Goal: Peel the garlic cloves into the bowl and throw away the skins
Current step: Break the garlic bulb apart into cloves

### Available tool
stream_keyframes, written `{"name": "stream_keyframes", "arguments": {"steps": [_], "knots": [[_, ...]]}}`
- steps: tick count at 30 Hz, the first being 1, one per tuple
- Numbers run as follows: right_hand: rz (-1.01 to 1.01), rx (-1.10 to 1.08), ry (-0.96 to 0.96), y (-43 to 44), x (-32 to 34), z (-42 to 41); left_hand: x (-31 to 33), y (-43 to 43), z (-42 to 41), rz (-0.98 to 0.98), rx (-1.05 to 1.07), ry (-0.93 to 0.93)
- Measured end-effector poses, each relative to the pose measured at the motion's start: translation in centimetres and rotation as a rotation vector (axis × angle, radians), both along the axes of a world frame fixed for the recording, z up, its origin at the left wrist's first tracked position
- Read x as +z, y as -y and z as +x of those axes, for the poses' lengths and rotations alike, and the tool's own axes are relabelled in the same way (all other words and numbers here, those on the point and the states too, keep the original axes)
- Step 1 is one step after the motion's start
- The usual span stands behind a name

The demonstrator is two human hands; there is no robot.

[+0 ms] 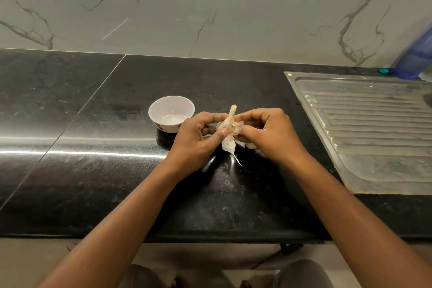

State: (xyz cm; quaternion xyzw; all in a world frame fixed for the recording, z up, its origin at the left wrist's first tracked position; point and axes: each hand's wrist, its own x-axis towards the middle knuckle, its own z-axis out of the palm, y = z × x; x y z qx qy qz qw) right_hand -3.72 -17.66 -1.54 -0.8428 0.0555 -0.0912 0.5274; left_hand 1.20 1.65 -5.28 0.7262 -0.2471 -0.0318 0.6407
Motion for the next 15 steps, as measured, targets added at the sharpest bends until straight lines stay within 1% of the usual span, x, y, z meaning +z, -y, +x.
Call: {"name": "stream_keyframes", "arguments": {"steps": [4, 6, 12, 15], "knots": [[-0.082, 0.083, 0.009, 0.4, 0.0, -0.1, 0.1, -0.1, -0.1, -0.008, -0.046, 0.005], [-0.052, 0.133, -0.010, 0.4, 0.2, -0.1, 0.3, -0.2, -0.2, -0.031, -0.062, -0.021], [0.136, 0.263, -0.079, 1.6, 1.3, -0.2, 0.8, -0.4, -0.6, -0.089, -0.119, -0.082], [0.102, 0.304, -0.092, 1.7, 1.4, -0.3, 0.7, -0.4, -0.5, -0.087, -0.129, -0.065]]}}
